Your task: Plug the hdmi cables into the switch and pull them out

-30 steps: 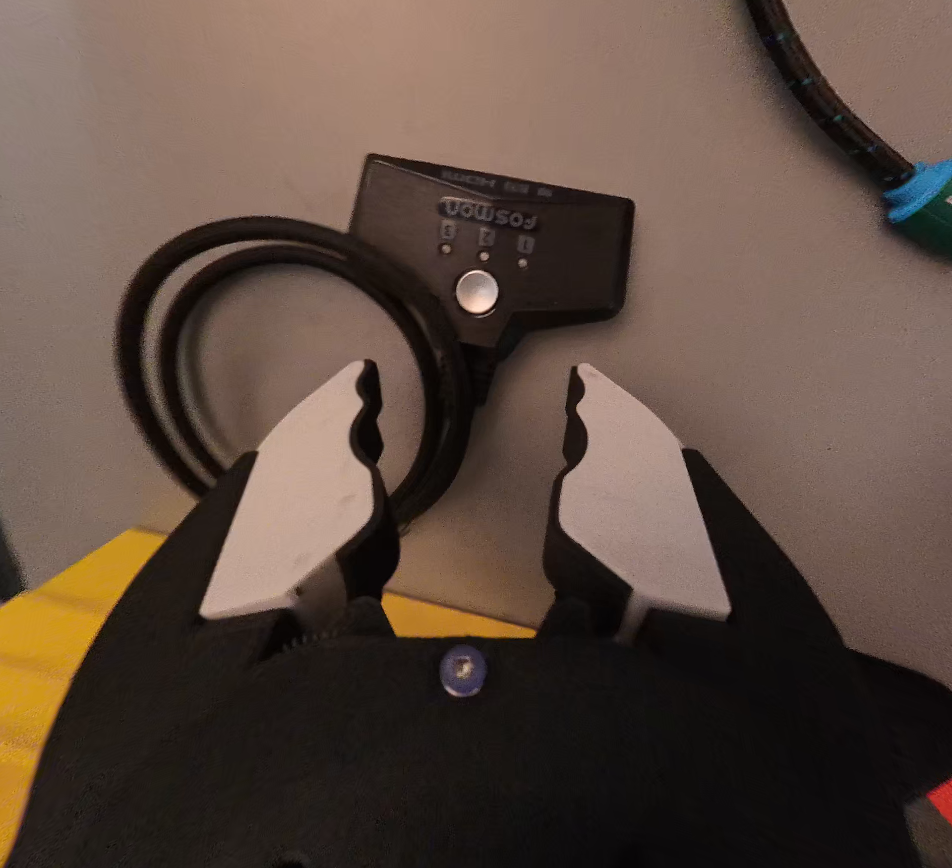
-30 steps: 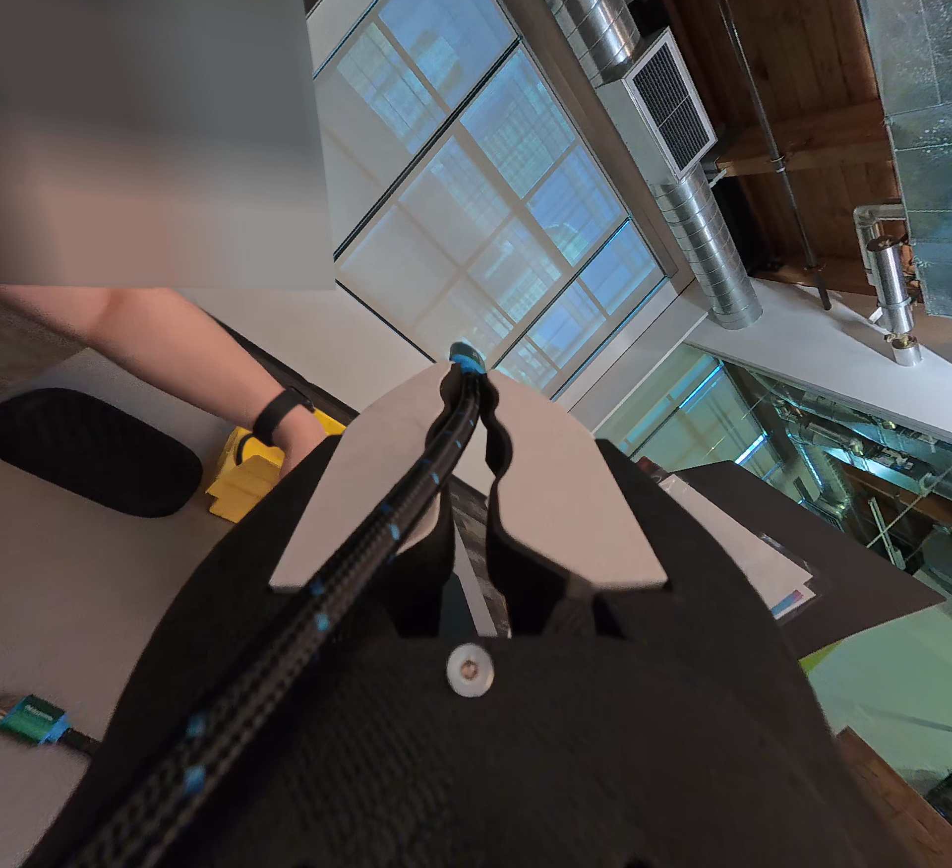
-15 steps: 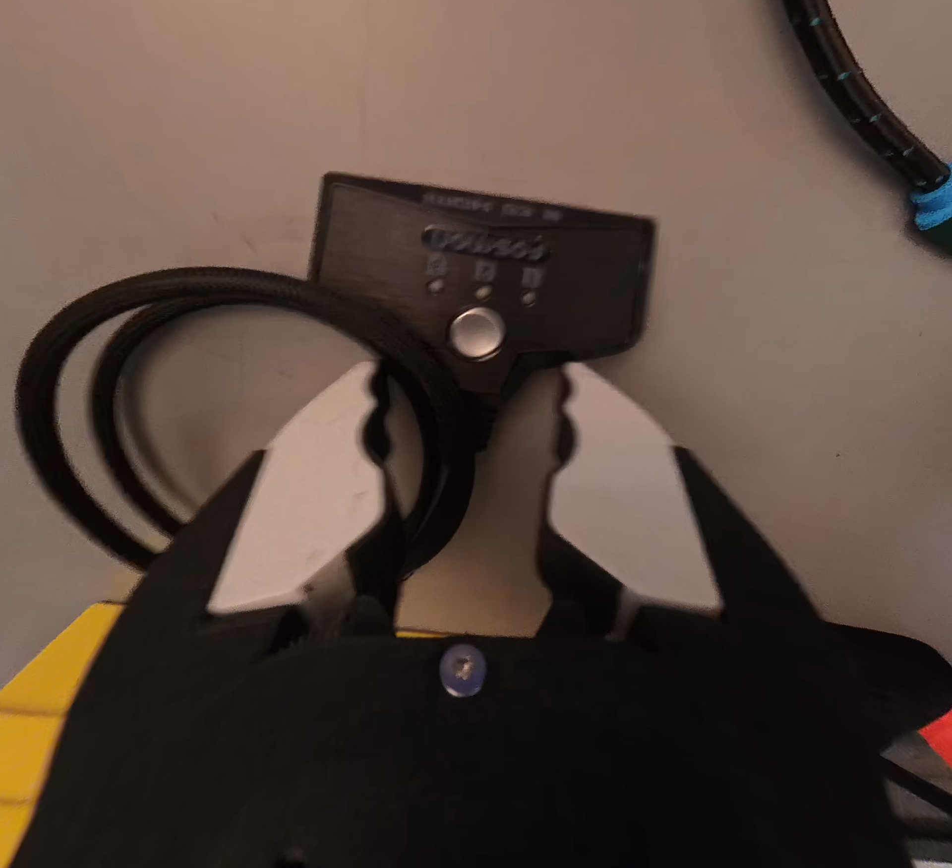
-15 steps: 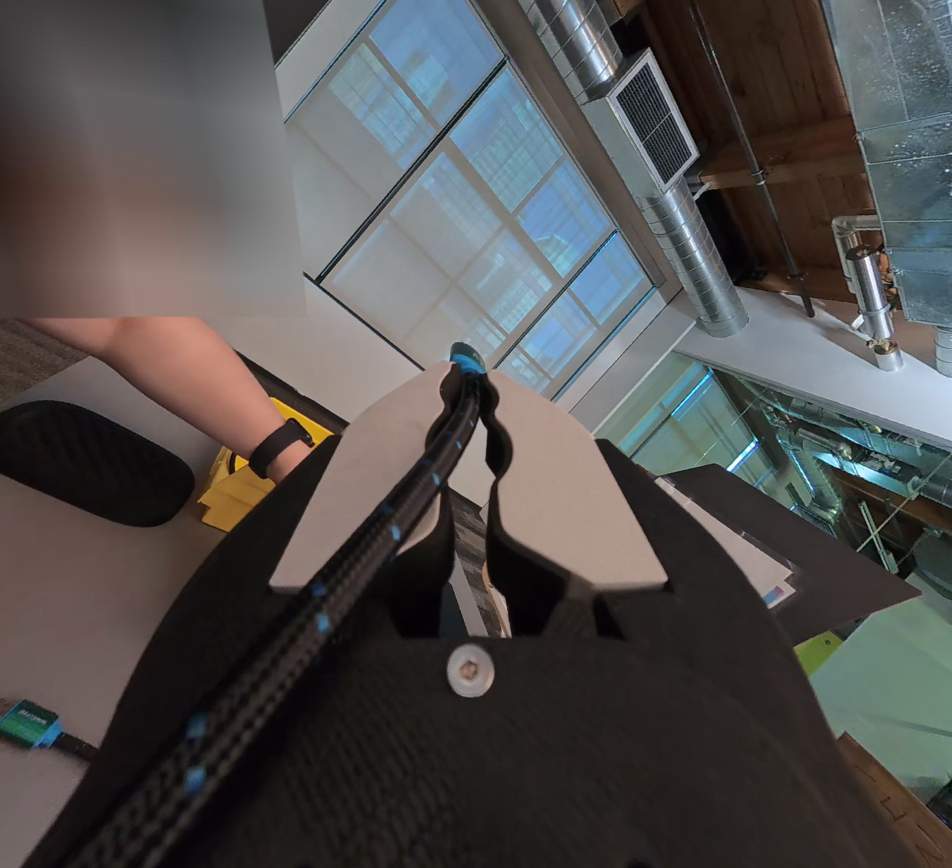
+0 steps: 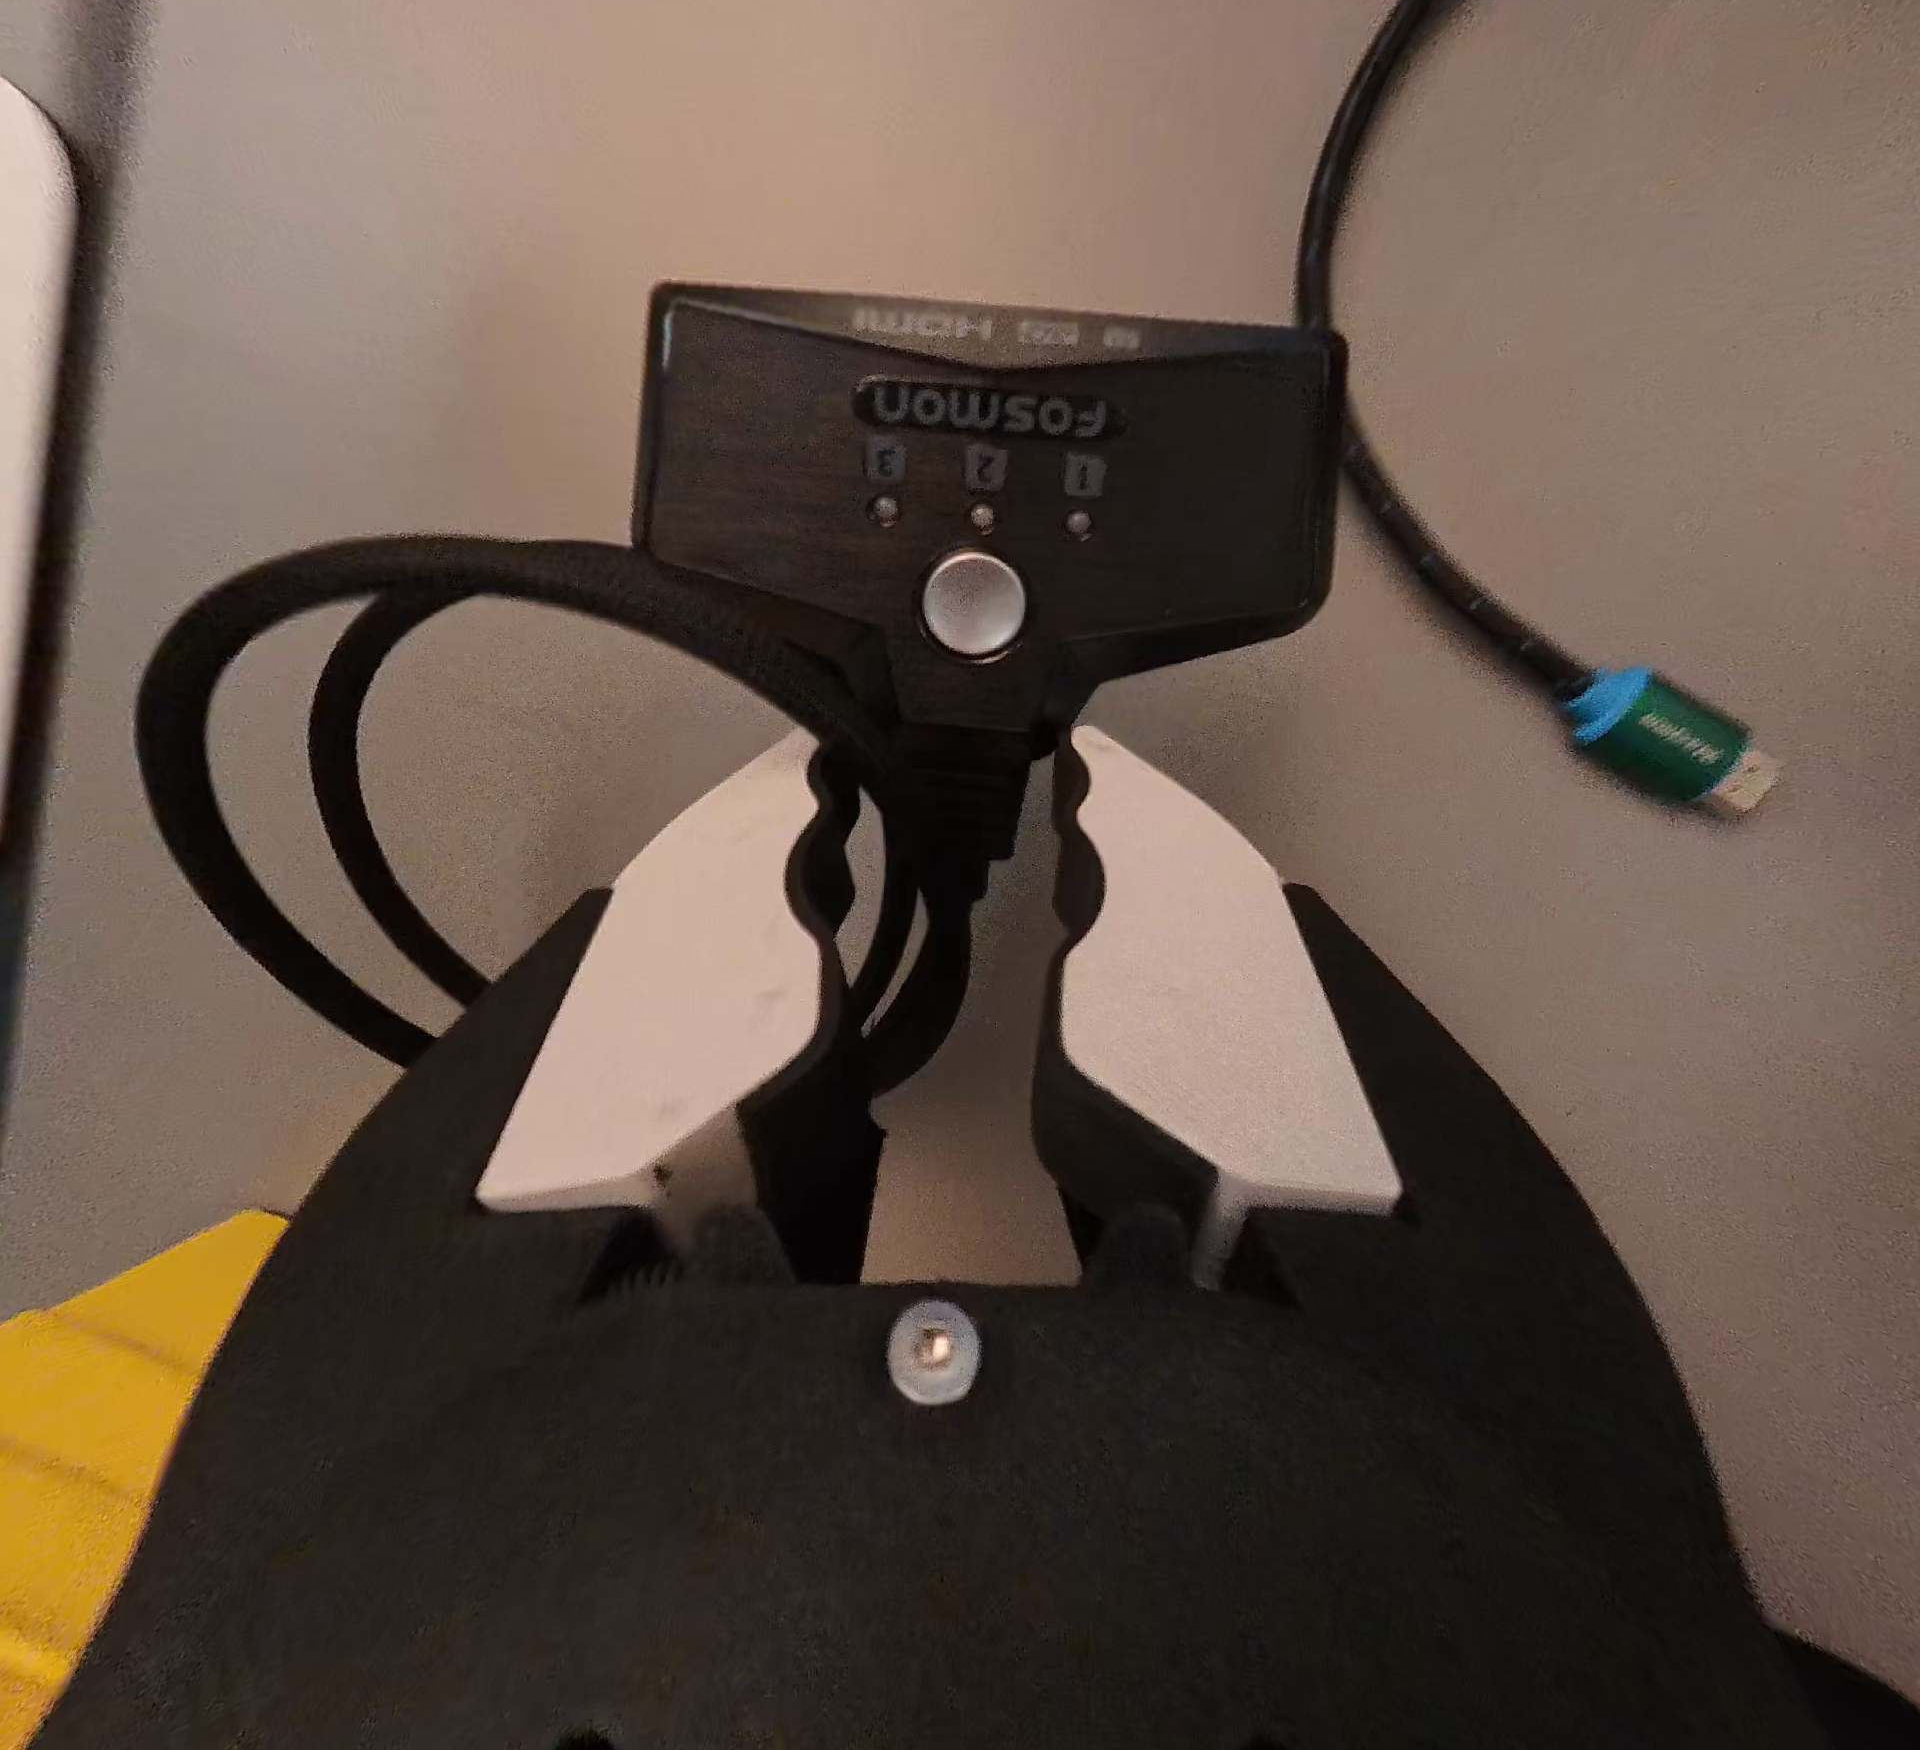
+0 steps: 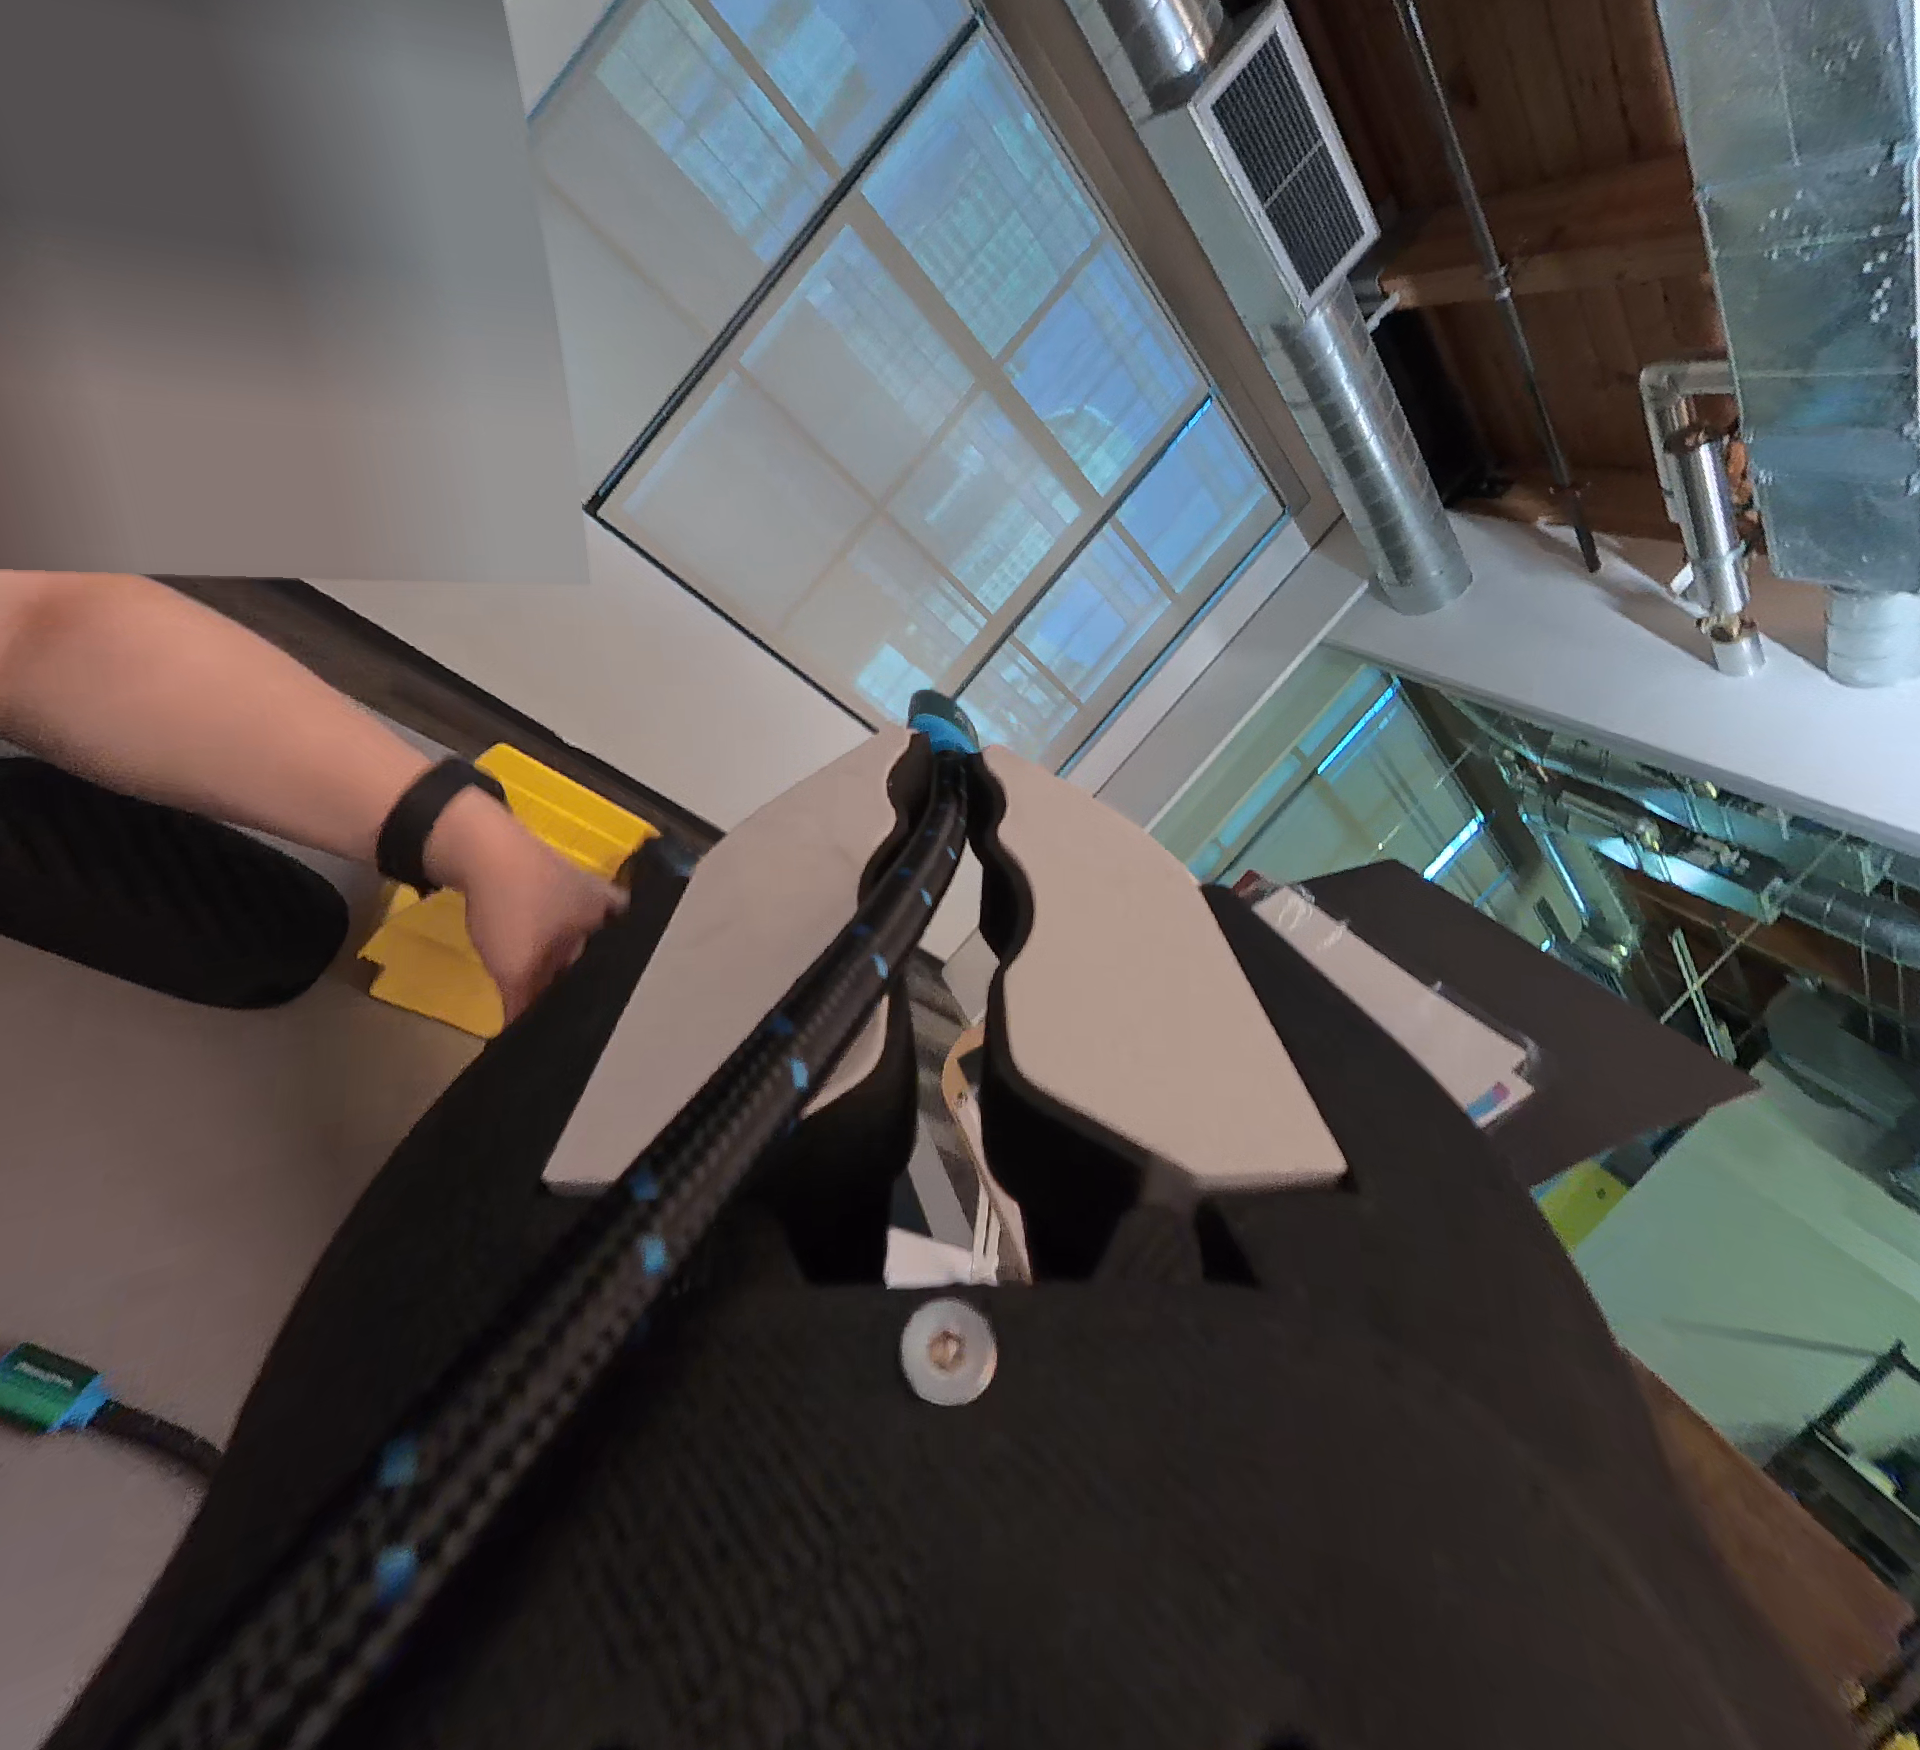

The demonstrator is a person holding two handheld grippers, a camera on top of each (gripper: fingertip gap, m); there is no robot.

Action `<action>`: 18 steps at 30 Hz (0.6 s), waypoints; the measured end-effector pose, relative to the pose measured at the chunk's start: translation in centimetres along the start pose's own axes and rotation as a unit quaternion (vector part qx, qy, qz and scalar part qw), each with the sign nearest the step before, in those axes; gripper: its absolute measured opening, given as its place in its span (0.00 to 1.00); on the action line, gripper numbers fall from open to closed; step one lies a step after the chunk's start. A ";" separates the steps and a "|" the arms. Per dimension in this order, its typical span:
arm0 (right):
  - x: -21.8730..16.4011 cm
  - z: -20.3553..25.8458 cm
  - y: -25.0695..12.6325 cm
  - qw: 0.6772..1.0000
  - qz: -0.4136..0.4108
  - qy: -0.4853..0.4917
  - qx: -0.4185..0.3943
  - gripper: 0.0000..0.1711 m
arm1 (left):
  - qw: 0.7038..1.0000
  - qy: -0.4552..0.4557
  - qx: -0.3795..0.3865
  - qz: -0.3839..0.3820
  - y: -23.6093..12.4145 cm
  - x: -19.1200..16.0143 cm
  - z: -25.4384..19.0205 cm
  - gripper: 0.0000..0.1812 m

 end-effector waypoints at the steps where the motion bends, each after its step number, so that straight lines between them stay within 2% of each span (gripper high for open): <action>1: -0.3 0.0 0.0 1.000 0.006 0.000 0.000 0.04 | 1.000 0.007 0.003 -0.026 -0.9 1.0 -0.1 0.20; 7: -1.5 0.0 -0.4 0.998 0.055 -0.018 0.012 0.03 | 0.984 0.067 -0.005 -0.167 -5.8 5.2 -0.7 0.16; 14: -3.7 2.2 2.1 0.990 0.122 -0.042 0.056 0.03 | 0.936 0.037 -0.024 -0.348 -9.0 6.7 -0.2 0.11; 18: -5.7 1.9 3.0 0.991 0.128 -0.037 0.007 0.04 | 0.906 -0.010 -0.071 -0.417 -10.7 6.2 -0.1 0.11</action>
Point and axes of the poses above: each gripper's, where its closed fingertips meet, y out along the fingers, x out of its top, z = x × y across the jaws, the point moved 5 cm from there along -y, back along the fingers, and after that the axes turned 14 degrees about -z, right-handed, at the moved point
